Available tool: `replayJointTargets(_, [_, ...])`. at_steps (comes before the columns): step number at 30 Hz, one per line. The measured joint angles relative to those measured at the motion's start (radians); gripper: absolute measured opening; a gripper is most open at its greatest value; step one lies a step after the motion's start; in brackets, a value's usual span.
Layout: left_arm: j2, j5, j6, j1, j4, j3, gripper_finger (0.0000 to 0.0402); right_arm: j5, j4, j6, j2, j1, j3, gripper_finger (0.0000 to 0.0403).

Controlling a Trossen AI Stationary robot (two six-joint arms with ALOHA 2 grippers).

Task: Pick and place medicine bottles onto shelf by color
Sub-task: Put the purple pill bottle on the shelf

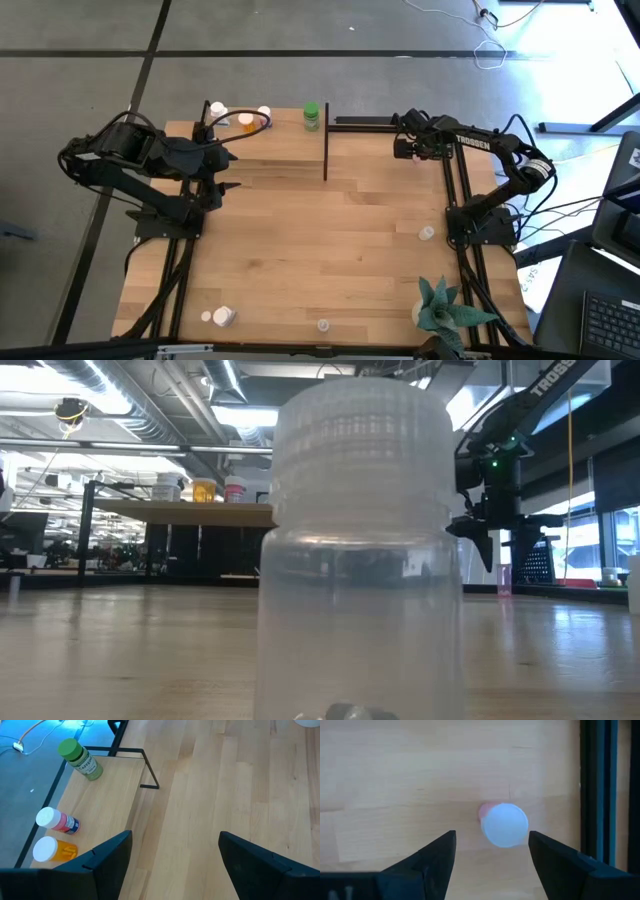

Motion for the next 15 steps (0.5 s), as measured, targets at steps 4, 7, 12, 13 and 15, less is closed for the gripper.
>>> replayJointTargets(4, [0.000,0.000,0.000,0.000,0.000,0.000,0.0291,0.003,0.014,-0.002,0.000,0.000,0.000,0.0237])
replayJointTargets(7, [0.000,0.000,0.000,0.000,0.000,0.000,0.0291,0.026,0.012,0.000,0.000,0.000,0.000,0.0216])
replayJointTargets(12, [0.000,0.000,0.000,0.000,0.000,0.000,0.0291,0.027,0.011,0.000,0.000,-0.007,0.000,0.0189])
replayJointTargets(13, [0.000,0.000,0.000,0.000,0.000,0.000,0.0291,0.027,0.011,0.000,0.000,-0.008,0.000,0.0185])
replayJointTargets(15, [0.000,0.000,0.000,0.000,0.000,0.000,0.0291,0.027,0.011,0.000,0.000,-0.008,0.000,0.0179])
